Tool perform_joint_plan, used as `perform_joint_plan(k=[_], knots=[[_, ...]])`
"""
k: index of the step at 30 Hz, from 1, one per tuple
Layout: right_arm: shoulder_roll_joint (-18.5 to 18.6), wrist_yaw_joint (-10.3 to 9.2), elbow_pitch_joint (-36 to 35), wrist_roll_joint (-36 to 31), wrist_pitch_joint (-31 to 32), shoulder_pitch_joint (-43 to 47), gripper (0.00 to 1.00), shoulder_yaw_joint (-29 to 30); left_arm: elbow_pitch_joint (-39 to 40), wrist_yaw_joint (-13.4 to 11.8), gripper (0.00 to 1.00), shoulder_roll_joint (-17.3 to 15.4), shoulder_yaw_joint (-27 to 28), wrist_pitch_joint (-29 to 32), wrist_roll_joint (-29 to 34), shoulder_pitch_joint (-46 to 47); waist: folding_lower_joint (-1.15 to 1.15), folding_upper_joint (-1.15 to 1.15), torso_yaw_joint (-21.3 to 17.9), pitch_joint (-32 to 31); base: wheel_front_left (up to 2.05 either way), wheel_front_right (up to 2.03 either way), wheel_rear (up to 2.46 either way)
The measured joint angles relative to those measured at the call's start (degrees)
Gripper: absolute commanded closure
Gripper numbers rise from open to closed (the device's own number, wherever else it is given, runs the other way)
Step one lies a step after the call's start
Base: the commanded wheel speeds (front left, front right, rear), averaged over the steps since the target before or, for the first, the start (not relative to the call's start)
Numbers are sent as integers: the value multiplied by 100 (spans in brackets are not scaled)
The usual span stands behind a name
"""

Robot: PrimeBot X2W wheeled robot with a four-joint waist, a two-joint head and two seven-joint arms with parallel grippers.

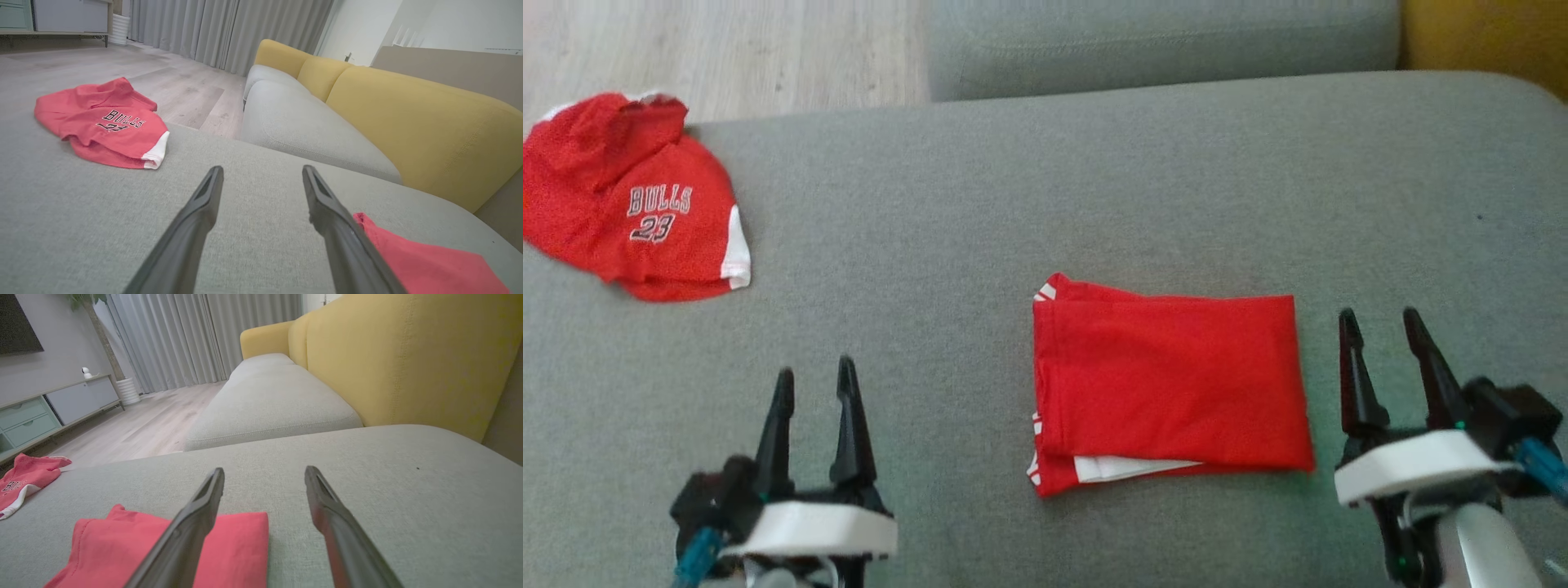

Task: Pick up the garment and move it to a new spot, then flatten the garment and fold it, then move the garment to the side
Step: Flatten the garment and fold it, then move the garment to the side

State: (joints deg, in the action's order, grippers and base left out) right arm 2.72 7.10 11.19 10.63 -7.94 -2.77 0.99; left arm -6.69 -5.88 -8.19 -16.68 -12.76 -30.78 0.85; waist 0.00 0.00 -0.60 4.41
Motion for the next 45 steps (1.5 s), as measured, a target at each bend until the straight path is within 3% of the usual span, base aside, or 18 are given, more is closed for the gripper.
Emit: perform_joint_plan(k=[13, 21, 27, 31, 38, 39, 40, 41, 42, 43, 45], knots=[[-12, 0, -18, 102, -63, 424, 0, 27, -452, 13, 0, -18, -15, 0, -22, -294, 0, 0, 23, -201, 0, 0, 0], [-13, 0, -8, -208, 70, 417, 0, 67, -492, 36, 0, -20, -60, 0, -56, -291, 0, 0, 127, -189, 0, 0, 0], [-14, 0, 63, -620, 889, 175, 0, 179, -471, 36, 0, -26, -158, 0, -43, -232, 0, 0, 242, -71, 0, 0, 0], [-13, 0, 310, -645, 1866, -188, 0, 325, -422, 36, 0, -20, -183, 0, -33, -89, 1, 0, 409, 102, 0, 0, 0], [-14, 0, 701, -528, 2782, -281, 0, 339, -427, 40, 0, 3, -197, -43, -33, 49, 1, 0, 709, 398, 0, 0, 0], [-8, 0, 701, -454, 2837, -307, 22, 350, -431, 40, 0, 7, -197, -44, -33, 58, 1, 0, 746, 435, 0, 0, 0], [0, 0, 709, -327, 2906, -362, 52, 357, -436, 41, 0, 10, -196, -46, -33, 60, 0, 0, 777, 472, 0, 0, 0], [1, 0, 711, -223, 2959, -422, 67, 360, -443, 41, 0, 13, -196, -51, -33, 62, 0, 0, 801, 510, 0, 0, 0], [0, 0, 713, -155, 2973, -481, 90, 366, -448, 41, 0, 15, -193, -52, -33, 64, 1, 0, 817, 548, 0, 0, 0], [-1, 0, 715, -116, 2973, -529, 100, 381, -461, 41, 0, 16, -191, -54, -33, 73, 1, 0, 827, 583, 0, 0, 0], [-3, 1, 714, -107, 2967, -586, 100, 405, -471, 42, 0, 14, -185, -97, -25, 116, 1, 0, 819, 642, 0, 0, 0]])
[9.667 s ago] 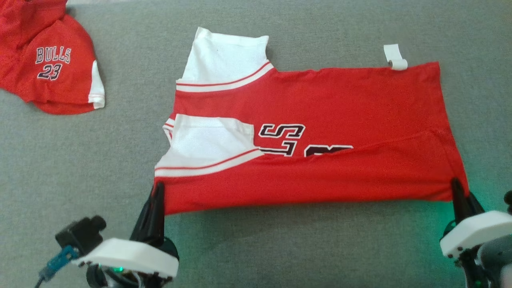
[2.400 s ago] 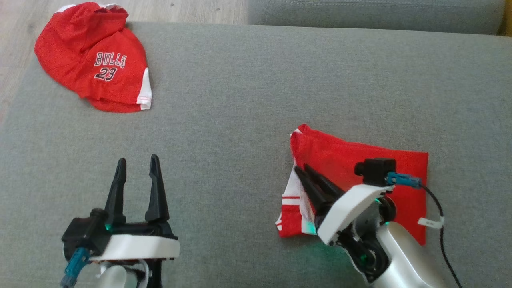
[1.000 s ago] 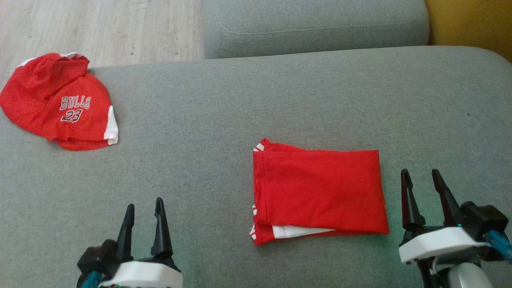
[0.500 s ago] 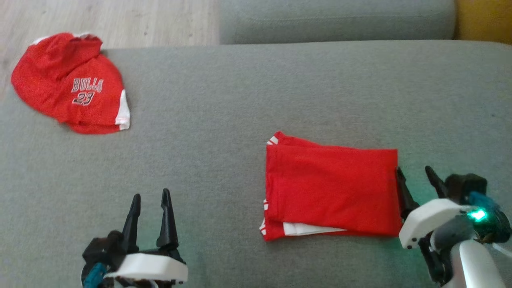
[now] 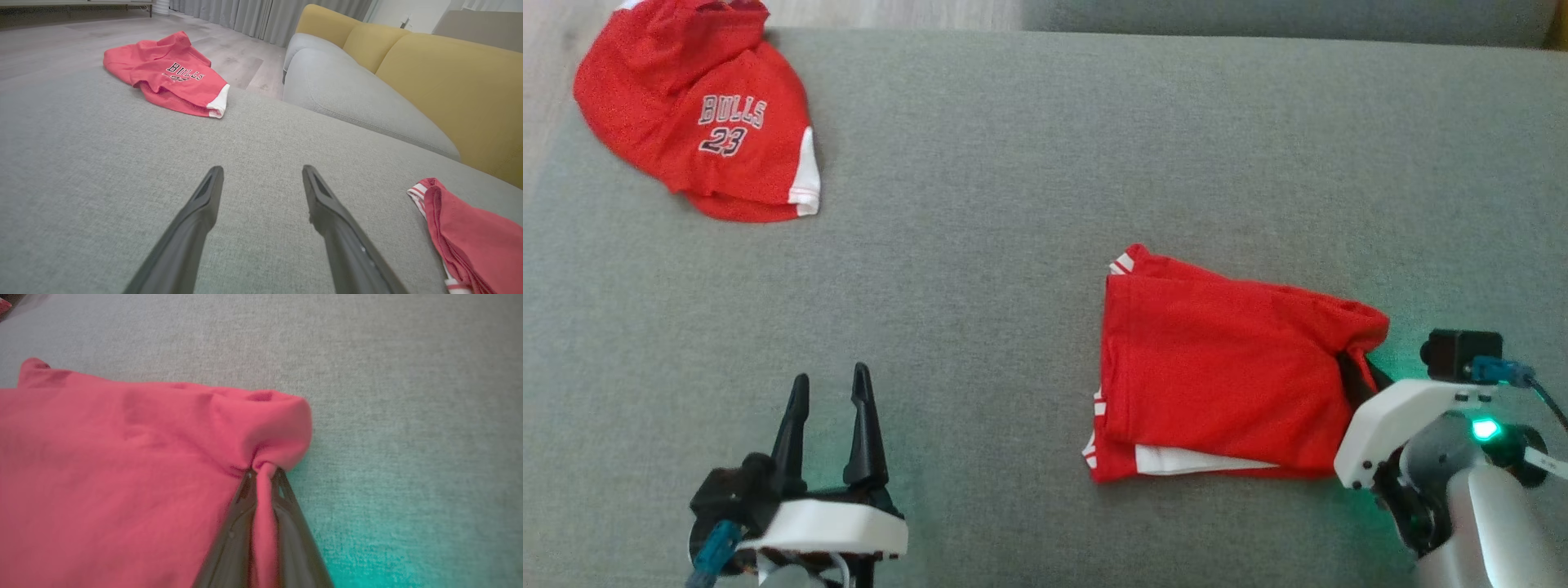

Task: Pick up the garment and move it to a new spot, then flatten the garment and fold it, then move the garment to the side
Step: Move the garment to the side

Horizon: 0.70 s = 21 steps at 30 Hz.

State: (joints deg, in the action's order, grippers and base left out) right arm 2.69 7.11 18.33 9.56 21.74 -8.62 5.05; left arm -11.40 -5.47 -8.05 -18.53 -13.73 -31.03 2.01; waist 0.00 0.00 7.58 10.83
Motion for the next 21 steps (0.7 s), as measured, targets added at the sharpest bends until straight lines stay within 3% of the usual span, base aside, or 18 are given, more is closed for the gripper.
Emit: perform_joint_plan(k=[8, 13, 21], knots=[[20, 0, -141, -326, -393, -631, 100, 485, 113, 3, 0, -38, -41, -1, 241, 194, 0, 0, -457, 230, 0, 0, 0], [205, 0, -227, -386, -525, -1155, 100, 762, 291, 44, 0, -135, -187, 92, 400, 513, 1, 0, -1031, 452, 0, 0, 0], [170, 0, -81, -409, -831, -1604, 100, 934, 552, 33, 0, -374, -254, 436, 650, 967, 1, 0, -2010, 883, 0, 0, 0]])
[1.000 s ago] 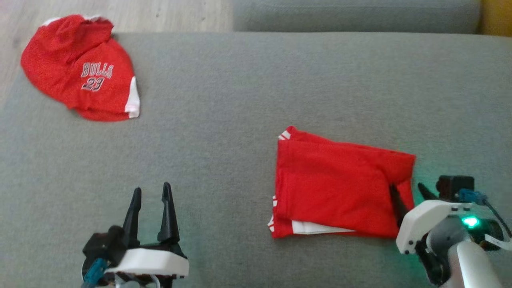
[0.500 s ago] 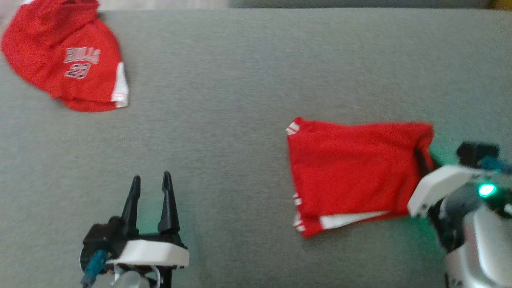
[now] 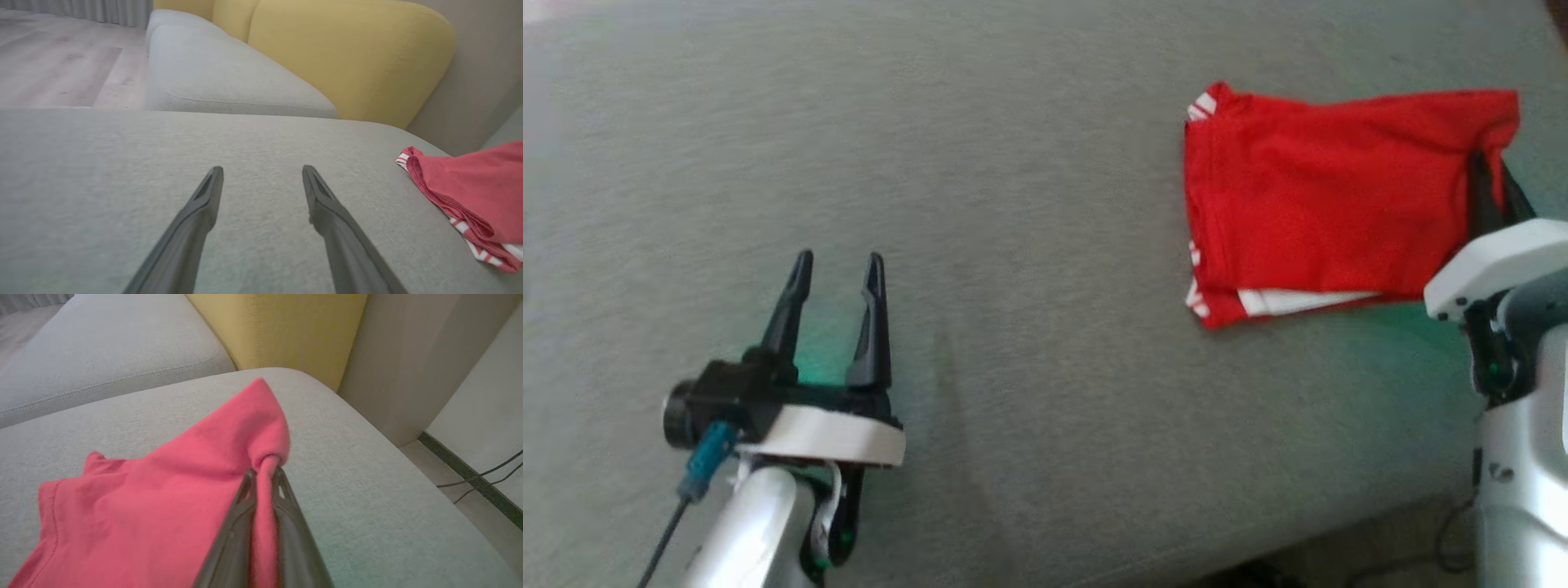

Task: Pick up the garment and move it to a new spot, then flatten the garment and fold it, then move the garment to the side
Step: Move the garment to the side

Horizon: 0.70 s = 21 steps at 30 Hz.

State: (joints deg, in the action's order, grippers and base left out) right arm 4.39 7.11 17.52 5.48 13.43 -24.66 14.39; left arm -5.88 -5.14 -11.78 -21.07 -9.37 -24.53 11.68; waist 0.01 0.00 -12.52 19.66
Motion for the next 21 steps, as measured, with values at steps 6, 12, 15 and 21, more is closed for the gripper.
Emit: perform_joint_plan(k=[6, 12, 15, 21], knots=[[-82, 0, 400, 37, -333, -324, 100, -23, 180, -42, 0, -149, -23, 176, 94, 188, 0, 0, -691, 417, 0, 0, 0], [-115, 0, 764, -21, -488, -826, 100, -134, 404, -100, 0, -207, -15, 224, 97, 226, 0, 0, -801, 723, 0, 0, 0], [-40, 0, 918, -104, -485, -1344, 100, -174, 470, -155, 0, -231, 33, 224, 97, 224, -1, 0, -630, 760, 0, 0, 0], [378, 0, 1343, -192, -333, -2279, 100, 42, 613, -201, 0, -241, 67, 215, 92, 225, -1, 0, -203, 859, 0, 0, 0]])
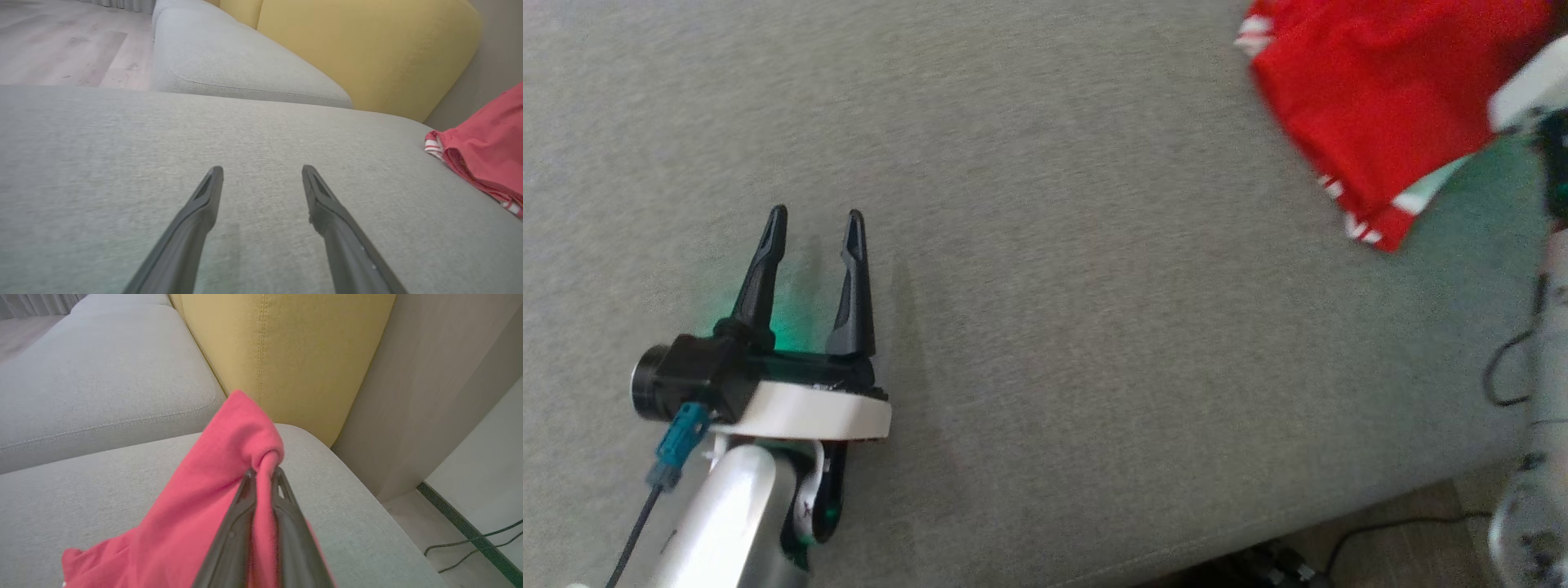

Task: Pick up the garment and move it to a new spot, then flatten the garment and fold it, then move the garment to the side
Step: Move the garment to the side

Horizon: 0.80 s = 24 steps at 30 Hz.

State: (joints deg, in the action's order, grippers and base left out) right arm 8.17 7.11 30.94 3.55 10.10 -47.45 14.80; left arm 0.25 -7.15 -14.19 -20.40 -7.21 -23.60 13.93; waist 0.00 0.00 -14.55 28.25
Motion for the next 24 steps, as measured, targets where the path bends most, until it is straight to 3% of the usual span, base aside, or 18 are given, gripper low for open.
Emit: perform_joint_plan(k=[9, 10, 11, 12, 17, 24], knots=[[743, 0, 527, -446, 9, -164, 100, 914, 19, -49, 0, 8, 0, -78, -1, -1, 0, 0, 529, 150, 0, 0, 0], [755, 0, 550, -538, -56, -165, 71, 973, 19, -49, 0, 9, -2, -90, -1, -1, 0, 0, 555, 161, 0, 0, 0], [760, 0, 590, -614, -79, -165, 5, 983, 19, -49, 0, 9, -4, -92, -1, -1, 0, 0, 574, 166, 0, 0, 0], [749, 0, 621, -666, -122, -164, 0, 1029, 18, -51, 0, 12, -10, -92, -1, -1, 0, 0, 588, 164, 0, 0, 0], [705, 0, 700, -810, -378, -159, 0, 1121, -8, -51, 0, 23, -30, -97, -4, -3, 0, 0, 617, 81, 0, 0, 0], [403, 0, 671, -444, -548, -142, 0, 578, -116, -51, 0, 57, -34, -204, -124, -12, 0, 0, 662, -186, 0, 0, 0]])
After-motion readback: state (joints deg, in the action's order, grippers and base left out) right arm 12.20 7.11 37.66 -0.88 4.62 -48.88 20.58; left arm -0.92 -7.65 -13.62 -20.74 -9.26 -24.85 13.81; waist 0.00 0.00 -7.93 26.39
